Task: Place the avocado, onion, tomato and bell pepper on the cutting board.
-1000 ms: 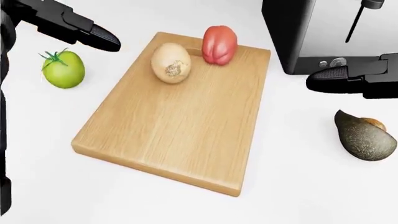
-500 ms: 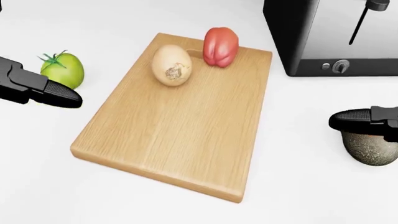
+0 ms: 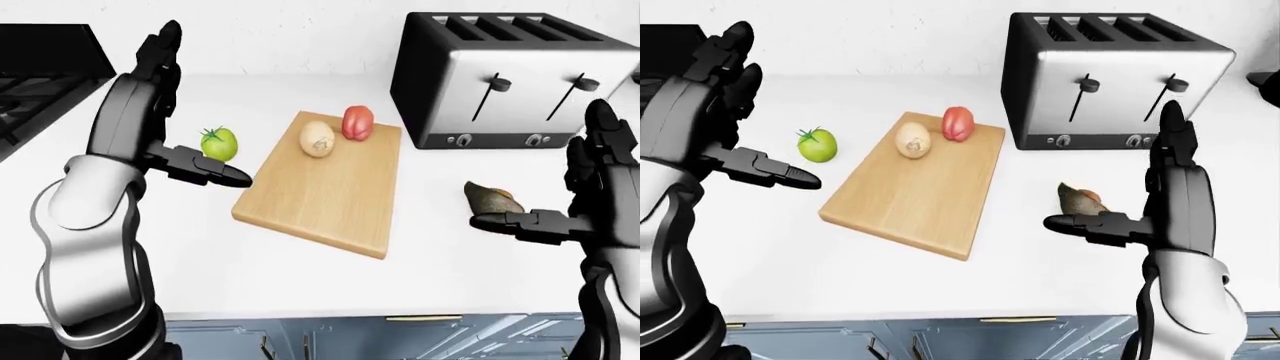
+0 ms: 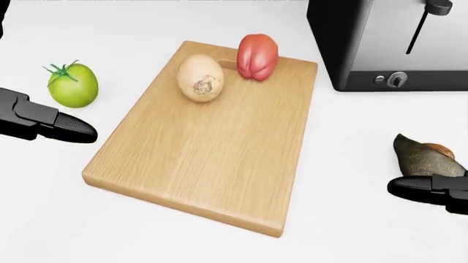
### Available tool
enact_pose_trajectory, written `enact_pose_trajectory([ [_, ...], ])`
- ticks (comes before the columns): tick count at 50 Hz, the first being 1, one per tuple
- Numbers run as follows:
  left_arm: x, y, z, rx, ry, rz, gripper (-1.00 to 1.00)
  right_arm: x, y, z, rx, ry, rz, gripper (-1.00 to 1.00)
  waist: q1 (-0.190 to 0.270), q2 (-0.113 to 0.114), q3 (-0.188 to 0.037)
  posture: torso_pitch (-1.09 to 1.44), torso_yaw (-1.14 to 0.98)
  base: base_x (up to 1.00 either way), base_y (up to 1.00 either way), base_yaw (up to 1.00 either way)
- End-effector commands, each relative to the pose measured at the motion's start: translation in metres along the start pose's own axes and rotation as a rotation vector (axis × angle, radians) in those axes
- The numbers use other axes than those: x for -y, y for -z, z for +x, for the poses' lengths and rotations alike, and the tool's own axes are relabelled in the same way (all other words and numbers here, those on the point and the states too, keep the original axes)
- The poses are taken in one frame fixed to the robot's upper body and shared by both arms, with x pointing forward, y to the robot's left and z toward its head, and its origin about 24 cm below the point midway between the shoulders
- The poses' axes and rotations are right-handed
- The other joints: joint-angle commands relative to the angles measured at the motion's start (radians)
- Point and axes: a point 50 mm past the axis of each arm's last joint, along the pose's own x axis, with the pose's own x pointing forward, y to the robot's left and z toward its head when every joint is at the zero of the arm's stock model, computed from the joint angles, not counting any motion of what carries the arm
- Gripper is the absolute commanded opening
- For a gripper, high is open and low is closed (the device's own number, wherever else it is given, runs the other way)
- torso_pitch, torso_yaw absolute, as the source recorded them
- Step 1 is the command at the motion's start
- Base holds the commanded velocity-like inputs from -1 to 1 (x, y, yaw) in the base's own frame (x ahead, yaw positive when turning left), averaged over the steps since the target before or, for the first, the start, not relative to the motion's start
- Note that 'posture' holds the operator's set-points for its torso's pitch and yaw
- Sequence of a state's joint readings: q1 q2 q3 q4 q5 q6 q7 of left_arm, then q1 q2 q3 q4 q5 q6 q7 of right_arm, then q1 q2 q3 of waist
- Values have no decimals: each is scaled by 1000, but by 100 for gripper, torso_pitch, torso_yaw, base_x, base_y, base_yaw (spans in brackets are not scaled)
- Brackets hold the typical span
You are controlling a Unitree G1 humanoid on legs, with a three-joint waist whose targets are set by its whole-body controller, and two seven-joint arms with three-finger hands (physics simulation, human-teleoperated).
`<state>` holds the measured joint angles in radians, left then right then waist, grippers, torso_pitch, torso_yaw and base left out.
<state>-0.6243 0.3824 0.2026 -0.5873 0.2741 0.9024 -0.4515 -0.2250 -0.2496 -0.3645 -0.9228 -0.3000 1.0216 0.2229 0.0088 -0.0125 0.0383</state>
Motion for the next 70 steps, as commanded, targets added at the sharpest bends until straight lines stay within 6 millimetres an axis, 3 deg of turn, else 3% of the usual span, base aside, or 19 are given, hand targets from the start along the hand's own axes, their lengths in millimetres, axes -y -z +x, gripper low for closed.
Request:
enact_pose_trajectory([
  [1,-5,-12,-1,69,-33,25,100,3,-8,-1,72,22,-15,100,0,0,-19,0,0,0,0,0],
  [15,-2,-9,3,58,-28,36,100,-2,26,11,3,40,-32,100,-1,1,-24,0,0,0,0,0],
  [42,-1,-5,1,50,-22,42,100,-11,47,25,-44,35,-76,98,0,-3,-27,0,0,0,0,0],
  [46,0,-3,1,47,-22,42,100,-12,48,26,-44,30,-96,91,-1,-3,-28,0,0,0,0,0],
  [47,2,-1,-1,42,-22,39,100,-13,49,30,-46,32,-142,73,-1,-3,-28,0,0,0,0,0],
  [57,1,-1,-2,41,-24,45,100,-13,50,32,-49,30,-149,50,0,-4,-29,0,0,0,0,0],
  [70,-3,-7,-6,50,-28,57,100,-10,53,28,-66,25,-159,43,1,-4,-27,0,0,0,0,0],
])
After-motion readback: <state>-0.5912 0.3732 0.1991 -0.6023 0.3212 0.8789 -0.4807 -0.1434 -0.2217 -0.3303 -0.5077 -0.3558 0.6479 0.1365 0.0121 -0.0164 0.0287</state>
